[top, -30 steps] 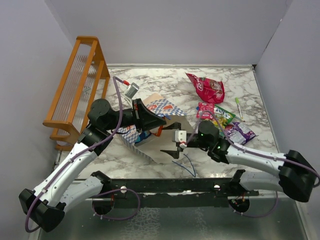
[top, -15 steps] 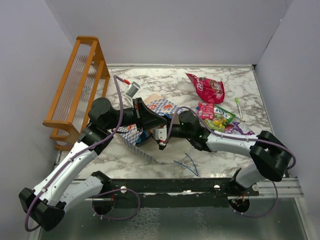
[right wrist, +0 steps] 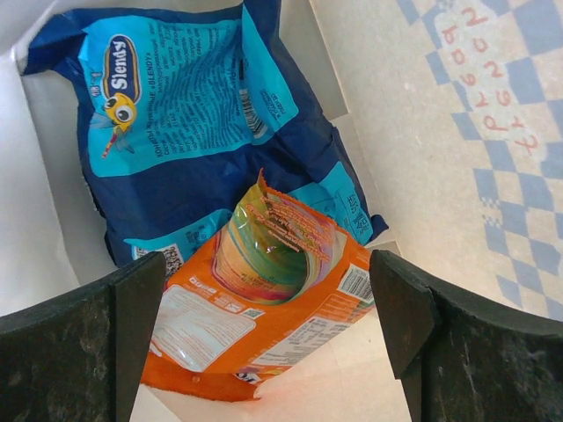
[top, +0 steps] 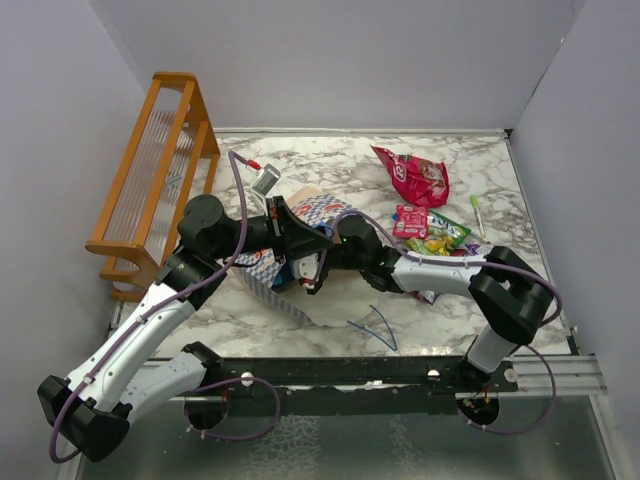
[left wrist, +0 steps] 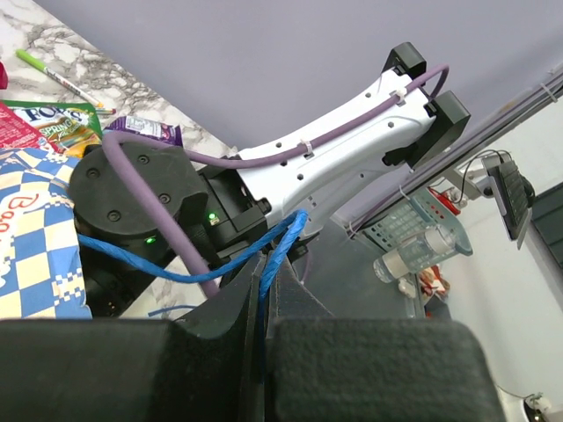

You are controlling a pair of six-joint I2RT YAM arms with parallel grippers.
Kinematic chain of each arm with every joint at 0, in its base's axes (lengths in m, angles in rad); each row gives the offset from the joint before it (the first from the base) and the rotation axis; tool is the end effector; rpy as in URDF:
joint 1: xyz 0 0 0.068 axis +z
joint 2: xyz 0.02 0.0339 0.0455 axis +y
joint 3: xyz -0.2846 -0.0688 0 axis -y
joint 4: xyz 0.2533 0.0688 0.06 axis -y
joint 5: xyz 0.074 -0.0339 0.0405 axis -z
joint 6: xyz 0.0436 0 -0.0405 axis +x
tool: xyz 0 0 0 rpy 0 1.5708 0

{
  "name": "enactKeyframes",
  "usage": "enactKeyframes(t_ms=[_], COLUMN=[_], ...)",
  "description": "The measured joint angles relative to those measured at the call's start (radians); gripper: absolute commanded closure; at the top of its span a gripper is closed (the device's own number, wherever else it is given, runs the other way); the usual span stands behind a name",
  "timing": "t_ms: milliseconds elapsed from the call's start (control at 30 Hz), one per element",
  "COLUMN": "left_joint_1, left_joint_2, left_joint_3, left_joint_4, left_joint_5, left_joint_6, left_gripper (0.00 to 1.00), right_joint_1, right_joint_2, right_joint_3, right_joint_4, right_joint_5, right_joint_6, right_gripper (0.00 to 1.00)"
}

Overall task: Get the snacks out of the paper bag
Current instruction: Take out the snack from the paper bag.

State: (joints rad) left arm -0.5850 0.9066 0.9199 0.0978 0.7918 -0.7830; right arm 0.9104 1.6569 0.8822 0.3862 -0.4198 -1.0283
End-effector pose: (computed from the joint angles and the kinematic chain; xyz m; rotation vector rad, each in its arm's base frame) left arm 0.1505 -0.1369 0.4126 0.5777 1.6431 -1.6257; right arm 0.2146 0.3053 0.2196 -1.7373 0.8595 0.3322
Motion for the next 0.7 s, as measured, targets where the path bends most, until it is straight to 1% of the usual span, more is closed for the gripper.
enactKeyframes(t_ms=[267, 333, 433, 533, 600, 700], left_joint_1=[0.0, 0.0, 0.0, 0.0, 0.0, 0.0], left_joint_2=[0.0, 0.0, 0.0, 0.0, 0.0, 0.0], left_joint_3=[0.0, 0.0, 0.002, 0.002, 0.002, 0.002], left_joint_4=[-0.006, -0.007, -0.011, -0.016, -0.018, -0.02], left_joint_5=[-0.007, -0.011, -0.015, -0.017, -0.02, -0.026], left_joint_6=[0.007, 0.008, 0.008, 0.009, 0.012, 0.015], left_gripper=[1.0, 1.0, 1.0, 1.0, 1.0, 1.0], right_joint_1=[0.003, 0.005, 0.006, 0.006, 0.006, 0.006], right_joint_2=[0.089, 0.123, 0.157, 0.189, 0.201, 0.219], right_joint_3=[0.068, 0.09, 0.097, 0.104, 0.116, 0.13], right_joint_4=[-0.008, -0.007, -0.002, 0.01, 0.013, 0.033], right_joint_5=[0.014, 0.019, 0.029, 0.032, 0.037, 0.052], right_joint_6=[-0.01, -0.008, -0.005, 0.008, 0.019, 0.038], right_gripper=[0.0, 0.01, 0.06, 0.15, 0.26, 0.52])
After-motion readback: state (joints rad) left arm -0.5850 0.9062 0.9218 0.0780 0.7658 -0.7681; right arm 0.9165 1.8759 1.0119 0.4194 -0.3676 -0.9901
